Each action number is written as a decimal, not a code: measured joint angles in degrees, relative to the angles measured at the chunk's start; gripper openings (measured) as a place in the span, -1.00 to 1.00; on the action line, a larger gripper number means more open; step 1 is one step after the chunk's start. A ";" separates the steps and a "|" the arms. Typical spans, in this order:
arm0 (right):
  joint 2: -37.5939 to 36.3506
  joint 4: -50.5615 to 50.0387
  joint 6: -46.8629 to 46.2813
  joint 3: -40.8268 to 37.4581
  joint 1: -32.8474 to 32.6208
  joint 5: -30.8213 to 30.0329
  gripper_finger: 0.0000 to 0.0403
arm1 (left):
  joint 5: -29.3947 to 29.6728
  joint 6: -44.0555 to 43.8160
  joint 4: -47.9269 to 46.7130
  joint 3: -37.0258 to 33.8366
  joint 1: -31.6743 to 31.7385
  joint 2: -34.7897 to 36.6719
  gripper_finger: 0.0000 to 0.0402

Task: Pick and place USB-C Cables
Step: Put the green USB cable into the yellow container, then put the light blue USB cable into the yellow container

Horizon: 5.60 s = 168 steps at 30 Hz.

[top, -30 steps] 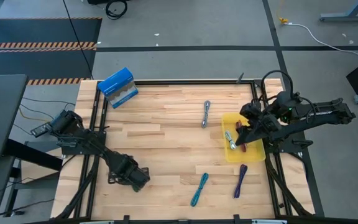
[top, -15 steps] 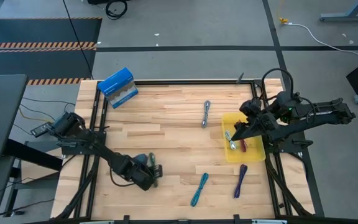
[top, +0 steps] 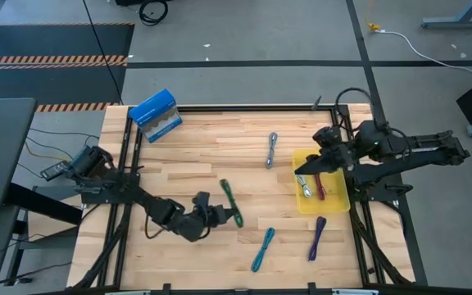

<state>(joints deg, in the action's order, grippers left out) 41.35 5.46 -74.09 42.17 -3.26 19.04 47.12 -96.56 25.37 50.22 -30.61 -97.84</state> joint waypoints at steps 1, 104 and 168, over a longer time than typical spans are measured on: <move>0.20 -1.94 0.93 0.00 0.08 -0.93 0.27 | -0.06 4.15 4.23 0.02 0.65 0.00 -0.90; 5.47 -35.34 8.31 -0.04 12.79 -0.38 -0.85 | -26.77 44.54 -38.08 26.77 13.59 19.92 -0.34; 3.60 -78.02 8.47 0.02 12.84 -18.73 -0.06 | -12.65 40.14 -36.79 26.77 8.45 19.84 -0.34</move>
<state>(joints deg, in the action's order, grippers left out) 44.96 -72.57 -65.63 42.19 9.58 0.31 34.47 -56.42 -11.42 76.99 -22.16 -78.00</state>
